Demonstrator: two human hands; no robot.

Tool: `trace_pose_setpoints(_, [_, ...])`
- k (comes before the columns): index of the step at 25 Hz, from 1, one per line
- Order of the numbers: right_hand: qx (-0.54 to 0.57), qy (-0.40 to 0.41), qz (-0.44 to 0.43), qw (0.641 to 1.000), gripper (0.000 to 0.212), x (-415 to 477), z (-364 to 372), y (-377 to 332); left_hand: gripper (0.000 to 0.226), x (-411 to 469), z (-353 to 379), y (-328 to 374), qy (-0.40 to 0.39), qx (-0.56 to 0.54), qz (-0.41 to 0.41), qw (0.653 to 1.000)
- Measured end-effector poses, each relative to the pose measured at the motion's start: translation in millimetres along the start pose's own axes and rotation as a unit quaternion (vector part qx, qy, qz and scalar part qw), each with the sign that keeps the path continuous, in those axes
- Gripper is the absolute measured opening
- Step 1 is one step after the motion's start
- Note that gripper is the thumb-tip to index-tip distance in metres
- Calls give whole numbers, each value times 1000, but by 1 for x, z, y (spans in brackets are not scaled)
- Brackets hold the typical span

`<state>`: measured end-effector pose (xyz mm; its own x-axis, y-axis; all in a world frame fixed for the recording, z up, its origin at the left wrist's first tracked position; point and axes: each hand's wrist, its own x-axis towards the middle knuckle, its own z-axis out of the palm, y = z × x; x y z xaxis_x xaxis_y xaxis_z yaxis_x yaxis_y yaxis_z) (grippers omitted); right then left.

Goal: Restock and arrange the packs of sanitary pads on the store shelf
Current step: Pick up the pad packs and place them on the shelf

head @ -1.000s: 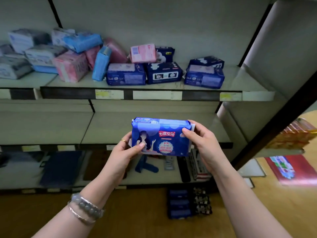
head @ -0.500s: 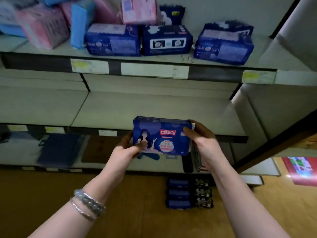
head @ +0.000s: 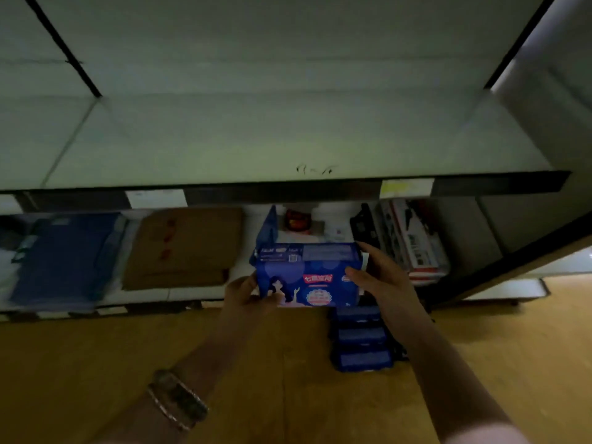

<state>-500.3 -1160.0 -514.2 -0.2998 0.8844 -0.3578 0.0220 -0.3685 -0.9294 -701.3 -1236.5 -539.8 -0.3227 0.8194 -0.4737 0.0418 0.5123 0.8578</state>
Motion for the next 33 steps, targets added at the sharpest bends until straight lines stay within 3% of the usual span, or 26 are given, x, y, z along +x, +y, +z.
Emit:
trace_pose_setpoints(2, [4,2,8,1000,37,23,-2,52,50,33,11,-52,8,39,1,999])
trace_pose_setpoints(5, [-39,-3,16,999,42,61,-11,125,10,75,28,-114,17,64,-13,998])
trace_pose_setpoints(7, [-60,-17,17,998,51,86,-18,171,15,95,34,-152,-8,70,-8,997])
trace_pose_setpoints(9, [-78,-42,20,996,46,108,-24,211,33,113,39,-185,-28,71,-23,997])
trace_pose_setpoints(13, [-202,-68,45,976,54,156,-31,291,24,157,52,-260,-15,59,-66,996])
trace_pose_setpoints(16, [-309,-136,81,938,72,183,-35,337,32,172,64,-310,-35,14,-130,991])
trace_pose_setpoints(19, [-410,-197,94,886,75,201,-33,364,38,186,72,-342,-59,9,-132,990])
trace_pose_setpoints(23, [-465,-197,48,862,68,215,-33,380,40,202,79,-355,-56,3,-125,991])
trace_pose_setpoints(27, [-559,-216,31,800,62,217,-31,400,45,215,86,-374,-45,4,-132,990])
trace_pose_setpoints(30, [-591,-210,11,779,51,220,-37,414,49,215,98,-381,-68,-17,-130,989])
trace_pose_setpoints(33, [-625,-197,-1,755,57,220,-44,422,45,218,108,-382,-70,-26,-121,990])
